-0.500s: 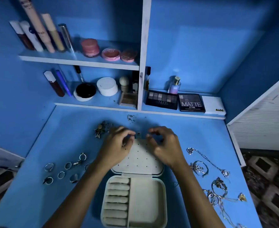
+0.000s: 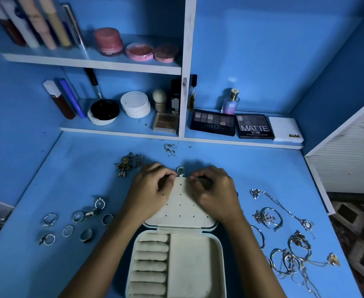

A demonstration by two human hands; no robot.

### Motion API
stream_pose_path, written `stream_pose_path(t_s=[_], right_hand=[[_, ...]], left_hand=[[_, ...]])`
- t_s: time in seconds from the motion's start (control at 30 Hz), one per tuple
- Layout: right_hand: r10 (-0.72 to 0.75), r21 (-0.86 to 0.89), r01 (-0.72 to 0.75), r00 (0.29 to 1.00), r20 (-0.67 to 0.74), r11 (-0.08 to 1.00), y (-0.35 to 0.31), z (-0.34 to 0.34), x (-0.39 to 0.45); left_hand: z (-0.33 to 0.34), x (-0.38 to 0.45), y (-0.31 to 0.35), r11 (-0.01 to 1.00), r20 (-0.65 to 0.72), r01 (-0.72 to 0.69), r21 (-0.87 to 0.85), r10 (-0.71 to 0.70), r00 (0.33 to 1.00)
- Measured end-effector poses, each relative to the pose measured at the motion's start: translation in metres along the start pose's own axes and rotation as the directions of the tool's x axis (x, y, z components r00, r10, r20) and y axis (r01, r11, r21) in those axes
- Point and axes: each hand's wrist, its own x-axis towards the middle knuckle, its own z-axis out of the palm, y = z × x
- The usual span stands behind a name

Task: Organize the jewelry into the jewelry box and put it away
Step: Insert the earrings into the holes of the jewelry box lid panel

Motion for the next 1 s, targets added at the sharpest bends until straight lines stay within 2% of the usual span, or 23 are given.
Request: stream_pose_path(t_s=[0.27, 0.67, 0.9, 1.0], right_hand=[[-0.01, 0.0, 0.01, 0.999, -0.039, 1.0, -0.001, 0.002, -0.004], [-0.116, -0.171, 0.102, 0.991, -0.071, 0.98, -0.007, 0.003, -0.008], [-0.127, -0.199, 0.109, 0.989, -0.079, 0.974, -0.007, 0.003, -0.01], [-0.127, -0.205, 0.108, 0.988, -0.084, 0.973, -0.008, 0.002, -0.01]], left_hand=[[0.0, -0.003, -0.001, 1.0, -0.019, -0.016, -0.004, 0.016, 1.0], [-0.024, -0.004, -0.01, 0.999, 0.079, -0.037, -0.023, 0.039, 0.996], [-0.058, 0.002, -0.041, 0.991, -0.058, -0.089, 0.095, 0.095, 0.994], [-0.071, 0.009, -0.058, 0.986, -0.127, -0.057, 0.156, 0.077, 0.989]])
